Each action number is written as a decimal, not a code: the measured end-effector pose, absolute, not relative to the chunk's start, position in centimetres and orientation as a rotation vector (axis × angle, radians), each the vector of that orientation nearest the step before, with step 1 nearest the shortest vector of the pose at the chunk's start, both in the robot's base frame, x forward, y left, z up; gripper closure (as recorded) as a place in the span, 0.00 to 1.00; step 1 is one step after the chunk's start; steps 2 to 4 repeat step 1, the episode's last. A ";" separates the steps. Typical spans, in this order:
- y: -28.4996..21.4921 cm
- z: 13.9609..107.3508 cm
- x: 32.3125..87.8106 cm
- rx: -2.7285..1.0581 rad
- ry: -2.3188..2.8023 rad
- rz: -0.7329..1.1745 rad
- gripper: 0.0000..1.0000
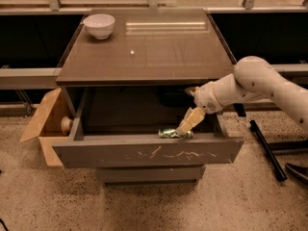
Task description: Place green can into top drawer
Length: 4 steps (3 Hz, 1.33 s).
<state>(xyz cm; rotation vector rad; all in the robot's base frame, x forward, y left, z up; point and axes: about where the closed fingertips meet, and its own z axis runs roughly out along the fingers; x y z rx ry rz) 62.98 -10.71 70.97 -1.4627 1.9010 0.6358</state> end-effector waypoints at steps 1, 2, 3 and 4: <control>-11.6 73.7 62.4 -1.437 1.861 0.623 0.00; -11.6 73.7 62.4 -1.437 1.861 0.623 0.00; -11.6 73.7 62.4 -1.437 1.861 0.623 0.00; -11.6 73.7 62.4 -1.437 1.861 0.623 0.00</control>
Offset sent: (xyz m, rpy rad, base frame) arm 0.0000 0.0000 0.0000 0.0000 0.0000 0.0000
